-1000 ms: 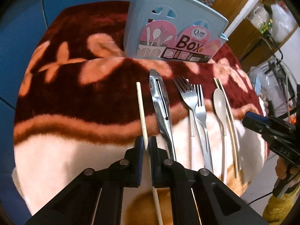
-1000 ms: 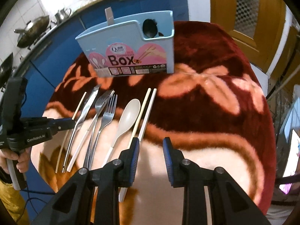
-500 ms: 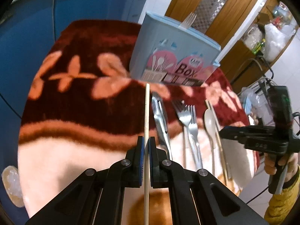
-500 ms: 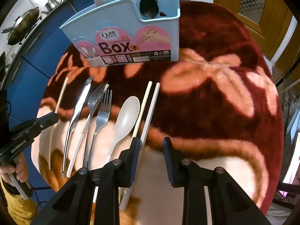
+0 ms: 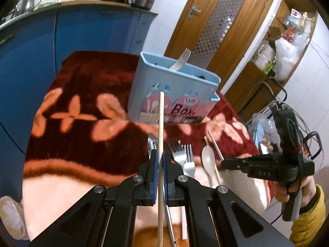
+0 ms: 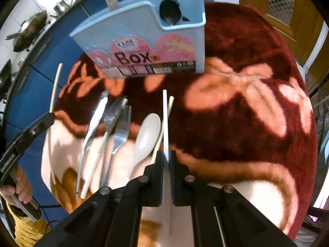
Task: Organize utensils
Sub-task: 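Lift the wooden chopstick with the left tool while the right tool grasps the white chopstick, then lower the wooden chopstick into the box with the left tool while the right tool inserts its chopstick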
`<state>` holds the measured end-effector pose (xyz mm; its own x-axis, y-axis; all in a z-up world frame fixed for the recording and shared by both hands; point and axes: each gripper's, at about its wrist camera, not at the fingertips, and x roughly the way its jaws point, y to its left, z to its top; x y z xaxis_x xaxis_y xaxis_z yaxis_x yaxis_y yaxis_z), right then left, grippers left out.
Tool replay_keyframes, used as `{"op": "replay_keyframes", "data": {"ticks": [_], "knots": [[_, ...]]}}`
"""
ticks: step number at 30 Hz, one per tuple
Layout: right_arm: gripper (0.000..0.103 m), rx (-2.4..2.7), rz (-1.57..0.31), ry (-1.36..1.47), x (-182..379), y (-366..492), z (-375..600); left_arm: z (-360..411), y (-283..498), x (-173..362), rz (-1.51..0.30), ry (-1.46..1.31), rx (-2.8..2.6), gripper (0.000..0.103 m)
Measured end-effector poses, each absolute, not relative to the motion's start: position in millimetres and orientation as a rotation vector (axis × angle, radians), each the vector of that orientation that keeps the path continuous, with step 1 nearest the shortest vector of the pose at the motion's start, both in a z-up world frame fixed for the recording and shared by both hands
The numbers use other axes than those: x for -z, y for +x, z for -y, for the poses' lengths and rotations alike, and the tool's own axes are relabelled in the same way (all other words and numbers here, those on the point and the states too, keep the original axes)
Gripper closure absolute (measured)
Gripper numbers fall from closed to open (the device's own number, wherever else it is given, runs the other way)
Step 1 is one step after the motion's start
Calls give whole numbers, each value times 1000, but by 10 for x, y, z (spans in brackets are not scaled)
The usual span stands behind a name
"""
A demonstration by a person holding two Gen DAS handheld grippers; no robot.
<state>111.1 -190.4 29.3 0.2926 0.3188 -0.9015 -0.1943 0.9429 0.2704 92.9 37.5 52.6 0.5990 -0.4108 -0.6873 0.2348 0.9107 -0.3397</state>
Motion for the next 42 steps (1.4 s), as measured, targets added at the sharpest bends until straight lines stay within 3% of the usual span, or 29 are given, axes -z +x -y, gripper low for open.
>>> {"op": "replay_keyframes", "data": {"ticks": [16, 31, 42], "knots": [[96, -355, -745, 219, -1030, 955, 2136, -303, 1325, -1122, -582, -253, 317, 99], [96, -326, -462, 226, -1344, 1360, 2180, -191, 1799, -1520, -269, -238, 200, 99], [96, -299, -308, 204, -1365, 1753, 2130, -31, 2066, -1300, -152, -213, 137, 99]]}}
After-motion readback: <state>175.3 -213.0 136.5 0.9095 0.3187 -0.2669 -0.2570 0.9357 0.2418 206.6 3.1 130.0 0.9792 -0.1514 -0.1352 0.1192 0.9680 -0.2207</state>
